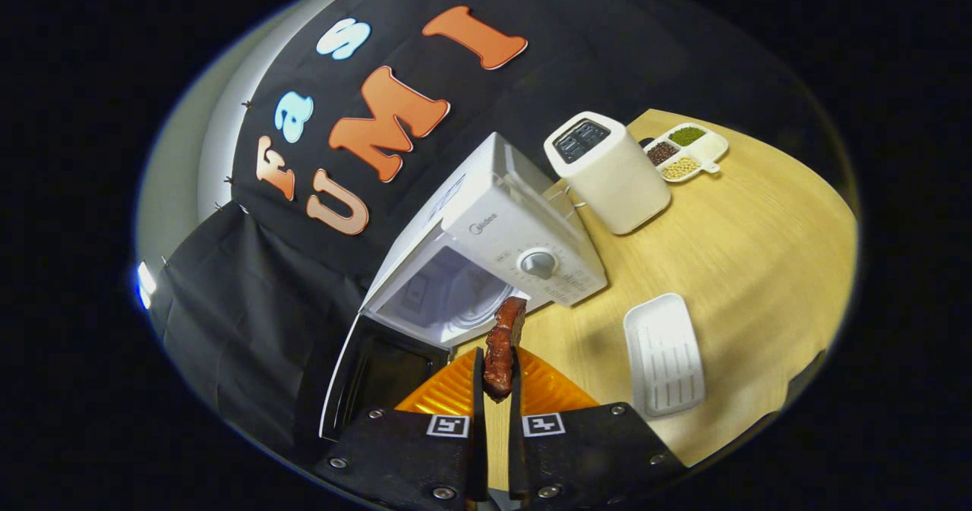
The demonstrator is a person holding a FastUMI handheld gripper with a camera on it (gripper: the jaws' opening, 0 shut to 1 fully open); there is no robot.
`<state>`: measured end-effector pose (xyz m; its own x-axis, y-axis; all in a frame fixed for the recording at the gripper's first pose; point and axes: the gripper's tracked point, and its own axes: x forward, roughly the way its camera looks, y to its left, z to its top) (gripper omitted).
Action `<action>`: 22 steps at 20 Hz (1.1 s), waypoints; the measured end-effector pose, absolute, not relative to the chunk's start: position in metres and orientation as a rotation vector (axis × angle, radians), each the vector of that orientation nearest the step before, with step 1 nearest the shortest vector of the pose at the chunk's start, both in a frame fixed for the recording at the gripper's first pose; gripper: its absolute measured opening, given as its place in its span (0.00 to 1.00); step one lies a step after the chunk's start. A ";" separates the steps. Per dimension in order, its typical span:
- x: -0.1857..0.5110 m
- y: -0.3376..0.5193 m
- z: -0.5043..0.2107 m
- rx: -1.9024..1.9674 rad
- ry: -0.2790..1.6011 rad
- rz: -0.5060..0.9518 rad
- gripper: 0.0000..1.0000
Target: Open the microwave, put the food inside, and close the microwave door.
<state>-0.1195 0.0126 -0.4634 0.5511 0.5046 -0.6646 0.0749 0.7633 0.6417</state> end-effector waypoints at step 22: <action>0.008 0.207 -0.583 0.759 0.870 0.179 0.11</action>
<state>0.0083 0.2068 -0.5834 0.6482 0.4356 -0.6246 0.1531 0.7289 0.6672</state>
